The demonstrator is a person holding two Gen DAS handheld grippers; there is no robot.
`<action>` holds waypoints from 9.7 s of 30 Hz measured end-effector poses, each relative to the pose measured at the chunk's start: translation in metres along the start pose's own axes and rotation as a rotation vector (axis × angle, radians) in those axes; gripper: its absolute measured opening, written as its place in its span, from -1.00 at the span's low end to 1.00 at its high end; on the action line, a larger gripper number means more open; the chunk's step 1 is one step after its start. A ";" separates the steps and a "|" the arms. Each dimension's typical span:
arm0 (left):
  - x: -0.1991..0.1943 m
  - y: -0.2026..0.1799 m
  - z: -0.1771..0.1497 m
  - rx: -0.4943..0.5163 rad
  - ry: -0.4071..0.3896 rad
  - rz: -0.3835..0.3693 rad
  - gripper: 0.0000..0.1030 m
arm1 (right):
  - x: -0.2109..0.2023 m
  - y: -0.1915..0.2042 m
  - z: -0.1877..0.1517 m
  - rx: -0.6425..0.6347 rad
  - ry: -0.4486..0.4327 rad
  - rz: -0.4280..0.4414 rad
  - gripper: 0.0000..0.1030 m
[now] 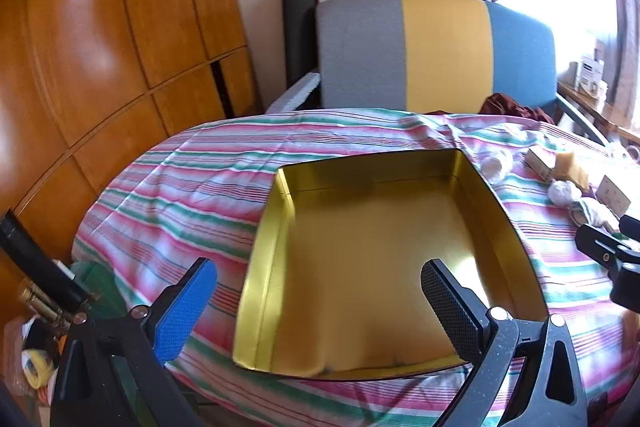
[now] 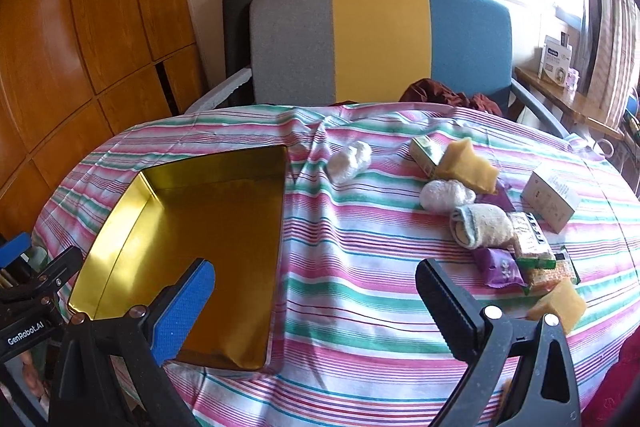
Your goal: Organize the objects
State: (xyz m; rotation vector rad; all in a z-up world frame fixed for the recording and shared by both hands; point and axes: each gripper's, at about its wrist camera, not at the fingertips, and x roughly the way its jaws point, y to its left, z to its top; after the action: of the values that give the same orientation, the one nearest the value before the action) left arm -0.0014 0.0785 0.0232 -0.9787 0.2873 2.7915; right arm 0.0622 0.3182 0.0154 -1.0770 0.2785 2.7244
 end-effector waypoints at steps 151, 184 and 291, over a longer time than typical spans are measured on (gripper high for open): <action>0.030 0.075 -0.010 -0.138 0.077 -0.096 0.75 | 0.056 0.040 0.031 -0.143 0.254 0.307 0.28; 0.049 0.138 -0.036 -0.296 0.138 -0.023 0.81 | 0.204 0.236 0.046 -0.292 0.442 0.336 0.46; 0.091 -0.308 0.007 0.535 0.297 -0.678 0.10 | 0.020 -0.324 -0.029 0.759 0.111 -0.065 0.70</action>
State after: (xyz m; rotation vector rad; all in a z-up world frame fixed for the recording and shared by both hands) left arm -0.0074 0.3872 -0.0670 -1.0820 0.5752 1.8276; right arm 0.1480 0.6250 -0.0515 -0.9626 1.1487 2.1663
